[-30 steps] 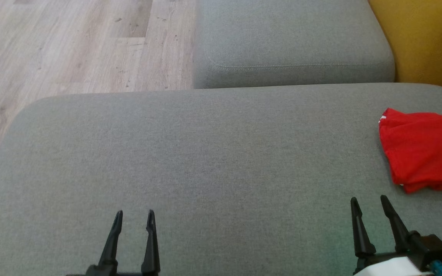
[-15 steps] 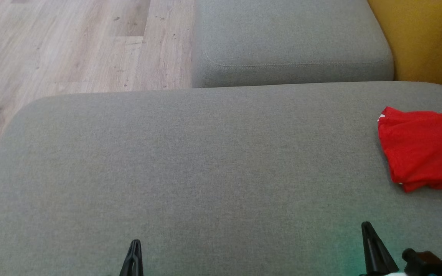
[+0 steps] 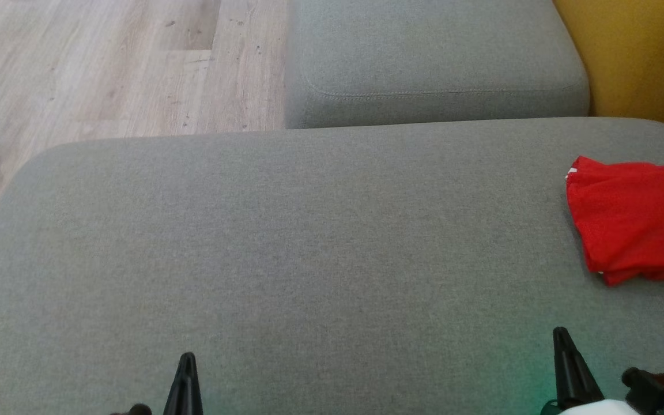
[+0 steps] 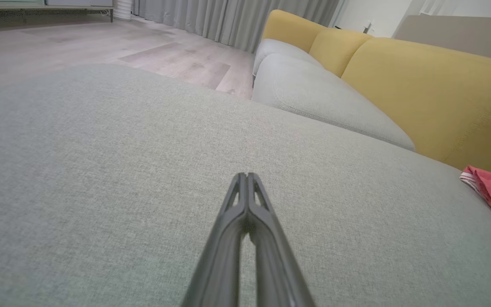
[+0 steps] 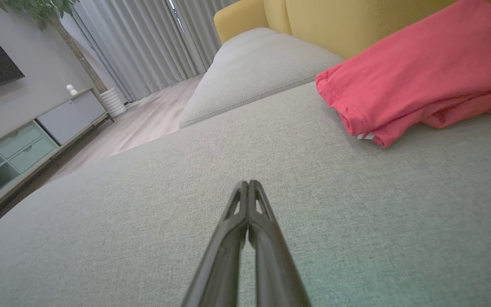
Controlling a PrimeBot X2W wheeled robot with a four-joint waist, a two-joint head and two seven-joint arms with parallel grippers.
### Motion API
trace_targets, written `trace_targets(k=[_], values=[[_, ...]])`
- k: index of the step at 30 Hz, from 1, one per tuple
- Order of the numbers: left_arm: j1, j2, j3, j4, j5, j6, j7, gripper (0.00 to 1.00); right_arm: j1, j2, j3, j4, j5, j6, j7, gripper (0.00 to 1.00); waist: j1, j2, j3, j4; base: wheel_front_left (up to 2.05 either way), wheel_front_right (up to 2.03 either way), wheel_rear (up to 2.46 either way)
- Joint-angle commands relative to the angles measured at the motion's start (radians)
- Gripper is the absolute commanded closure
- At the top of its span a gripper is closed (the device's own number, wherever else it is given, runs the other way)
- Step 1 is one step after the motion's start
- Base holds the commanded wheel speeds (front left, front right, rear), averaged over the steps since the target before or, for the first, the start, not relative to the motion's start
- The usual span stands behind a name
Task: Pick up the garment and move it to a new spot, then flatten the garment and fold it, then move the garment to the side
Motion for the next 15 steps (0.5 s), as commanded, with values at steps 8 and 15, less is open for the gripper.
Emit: trace_targets(k=[8, 15], values=[[-0.062, 0.012, 0.030, -0.022, -0.105, -0.018, 0.019, 1.00, -0.072, -0.012, -0.011, -0.032, 0.108, 0.002, 0.020, 1.00, -0.0001, 0.0000, 0.005, -0.004, 0.00, 0.00, 0.00], [-0.080, 0.015, 0.047, -0.020, -0.188, -0.030, 0.035, 1.00, -0.088, -0.014, -0.016, -0.033, 0.193, 0.002, 0.039, 1.00, -0.0001, 0.0000, 0.010, -0.007, 0.00, 0.00, 0.00]])
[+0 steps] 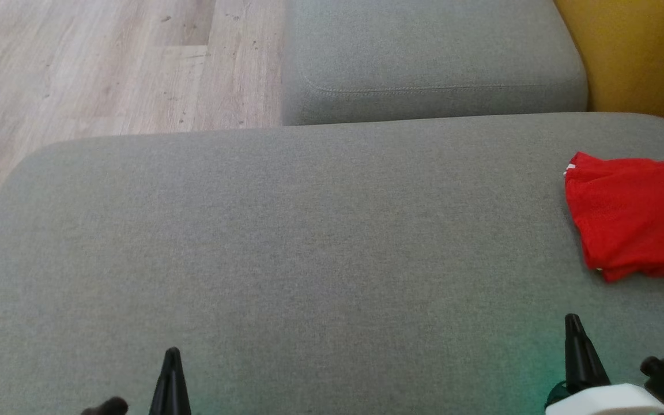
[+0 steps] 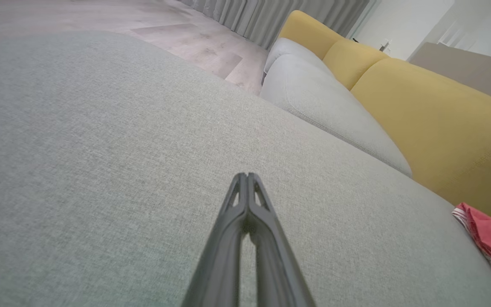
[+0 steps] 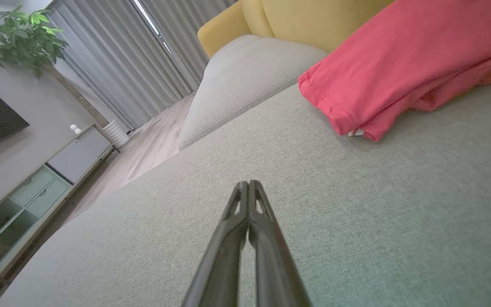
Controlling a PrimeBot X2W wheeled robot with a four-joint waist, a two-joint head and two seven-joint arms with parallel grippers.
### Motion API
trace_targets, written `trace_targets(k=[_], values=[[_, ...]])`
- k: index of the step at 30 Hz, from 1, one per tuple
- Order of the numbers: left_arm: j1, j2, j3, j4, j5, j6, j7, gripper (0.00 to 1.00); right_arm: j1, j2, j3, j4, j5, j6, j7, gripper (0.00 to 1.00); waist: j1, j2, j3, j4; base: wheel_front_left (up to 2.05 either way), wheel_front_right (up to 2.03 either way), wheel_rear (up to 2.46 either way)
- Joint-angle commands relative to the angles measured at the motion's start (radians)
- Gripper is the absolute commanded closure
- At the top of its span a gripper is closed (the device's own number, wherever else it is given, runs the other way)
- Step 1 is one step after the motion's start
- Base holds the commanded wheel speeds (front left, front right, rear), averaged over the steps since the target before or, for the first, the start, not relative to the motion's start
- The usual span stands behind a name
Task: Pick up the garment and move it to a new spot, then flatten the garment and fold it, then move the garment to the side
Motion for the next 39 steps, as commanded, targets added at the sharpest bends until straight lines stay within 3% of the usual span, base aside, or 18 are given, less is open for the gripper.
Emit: trace_targets(k=[1, 39], values=[[-0.061, 0.012, 0.022, -0.025, -0.033, -0.006, 0.003, 1.00, -0.052, -0.014, 0.000, -0.032, 0.036, 0.002, 0.010, 1.00, -0.0001, 0.0000, 0.001, -0.001, 0.00, 0.00, 0.00], [-0.154, 0.019, 0.121, -0.008, -0.467, -0.073, 0.101, 1.00, -0.139, -0.019, -0.037, -0.035, 0.482, 0.004, 0.112, 1.00, -0.0001, 0.0000, 0.027, -0.019, 0.00, 0.00, 0.00]])
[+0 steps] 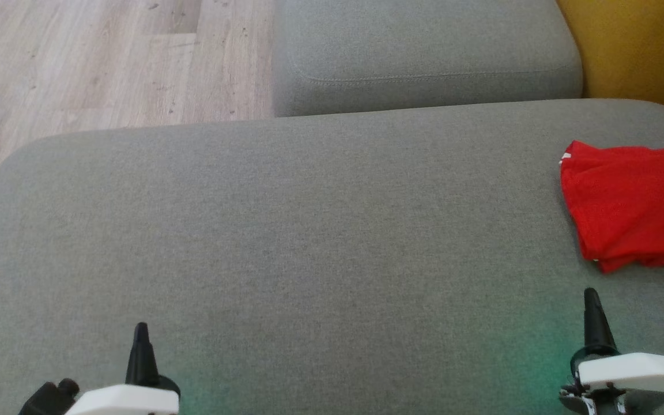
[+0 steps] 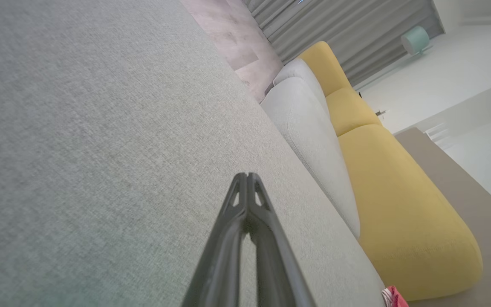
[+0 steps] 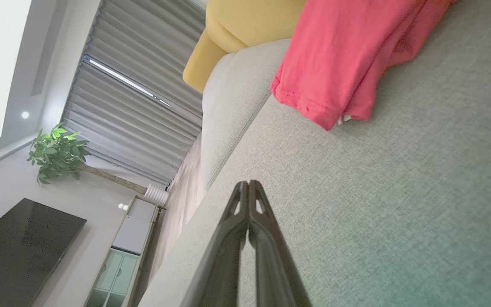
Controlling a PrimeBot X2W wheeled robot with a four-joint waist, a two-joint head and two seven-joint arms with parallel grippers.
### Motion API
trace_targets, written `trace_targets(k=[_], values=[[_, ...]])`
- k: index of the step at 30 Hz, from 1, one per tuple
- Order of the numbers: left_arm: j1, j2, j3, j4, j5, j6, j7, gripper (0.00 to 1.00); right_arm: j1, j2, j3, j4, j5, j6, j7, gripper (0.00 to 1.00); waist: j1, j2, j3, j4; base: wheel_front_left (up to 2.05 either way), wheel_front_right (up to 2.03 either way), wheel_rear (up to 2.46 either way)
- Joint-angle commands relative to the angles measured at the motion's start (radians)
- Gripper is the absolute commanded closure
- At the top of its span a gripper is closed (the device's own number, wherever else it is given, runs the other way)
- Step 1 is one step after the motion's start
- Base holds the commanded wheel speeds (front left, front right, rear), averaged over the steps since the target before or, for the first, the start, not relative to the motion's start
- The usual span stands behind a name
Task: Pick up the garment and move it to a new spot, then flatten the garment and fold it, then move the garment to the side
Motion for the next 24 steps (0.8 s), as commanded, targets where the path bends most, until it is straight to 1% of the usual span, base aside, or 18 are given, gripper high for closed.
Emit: trace_targets(k=[1, 24], values=[[-0.056, 0.013, 0.033, -0.029, -0.022, -0.009, 0.004, 1.00, -0.058, -0.018, 0.006, -0.035, 0.025, 0.004, 0.005, 1.00, -0.0001, 0.0000, 0.001, 0.000, 0.00, 0.00, 0.00], [-0.118, 0.012, 0.103, -0.016, -0.299, -0.052, 0.073, 1.00, -0.115, -0.018, -0.022, -0.036, 0.312, 0.006, 0.075, 1.00, -0.0001, 0.0000, 0.018, -0.012, 0.00, 0.00, 0.00]])
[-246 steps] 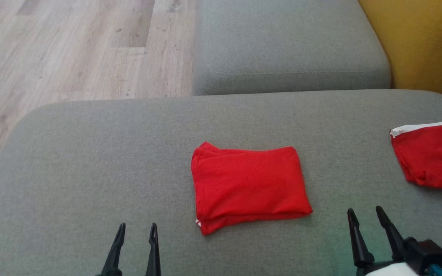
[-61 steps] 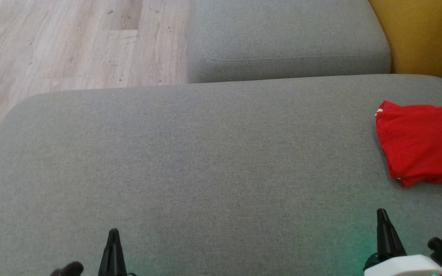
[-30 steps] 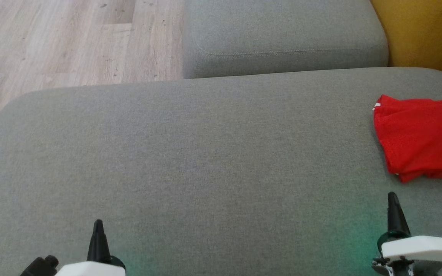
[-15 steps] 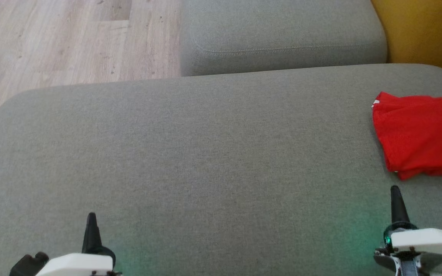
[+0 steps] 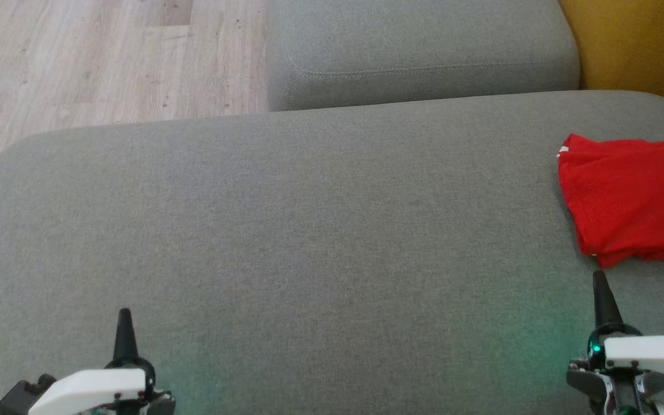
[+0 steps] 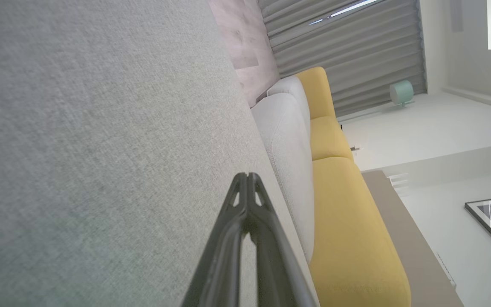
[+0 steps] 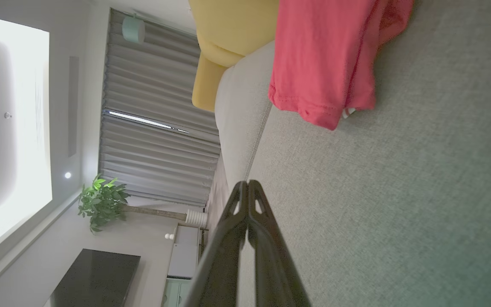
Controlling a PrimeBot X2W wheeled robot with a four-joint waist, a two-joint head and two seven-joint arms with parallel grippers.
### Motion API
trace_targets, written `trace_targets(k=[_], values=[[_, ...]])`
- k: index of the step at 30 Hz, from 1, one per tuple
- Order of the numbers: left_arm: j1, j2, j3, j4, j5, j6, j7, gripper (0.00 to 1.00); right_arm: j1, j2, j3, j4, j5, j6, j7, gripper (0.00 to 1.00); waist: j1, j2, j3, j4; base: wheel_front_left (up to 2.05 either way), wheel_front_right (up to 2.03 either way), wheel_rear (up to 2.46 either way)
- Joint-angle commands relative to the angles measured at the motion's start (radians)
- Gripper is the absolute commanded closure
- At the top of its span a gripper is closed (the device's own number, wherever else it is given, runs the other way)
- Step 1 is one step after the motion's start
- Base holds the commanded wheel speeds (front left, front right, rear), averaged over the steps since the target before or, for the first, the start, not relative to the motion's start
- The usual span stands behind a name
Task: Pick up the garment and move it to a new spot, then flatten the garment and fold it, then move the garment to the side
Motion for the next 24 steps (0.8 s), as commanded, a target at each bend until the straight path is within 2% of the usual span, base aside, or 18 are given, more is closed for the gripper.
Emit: trace_targets(k=[1, 24], values=[[-0.064, 0.012, 0.042, -0.025, -0.035, -0.014, 0.009, 1.00, -0.068, -0.018, 0.010, -0.036, 0.039, 0.006, 0.014, 1.00, 0.0000, 0.0000, 0.001, -0.001, 0.00, 0.00, 0.00], [-0.121, 0.010, 0.110, -0.013, -0.286, -0.054, 0.074, 1.00, -0.120, -0.018, -0.017, -0.038, 0.300, 0.007, 0.079, 1.00, 0.0000, 0.0000, 0.017, -0.012, 0.00, 0.00, 0.00]])
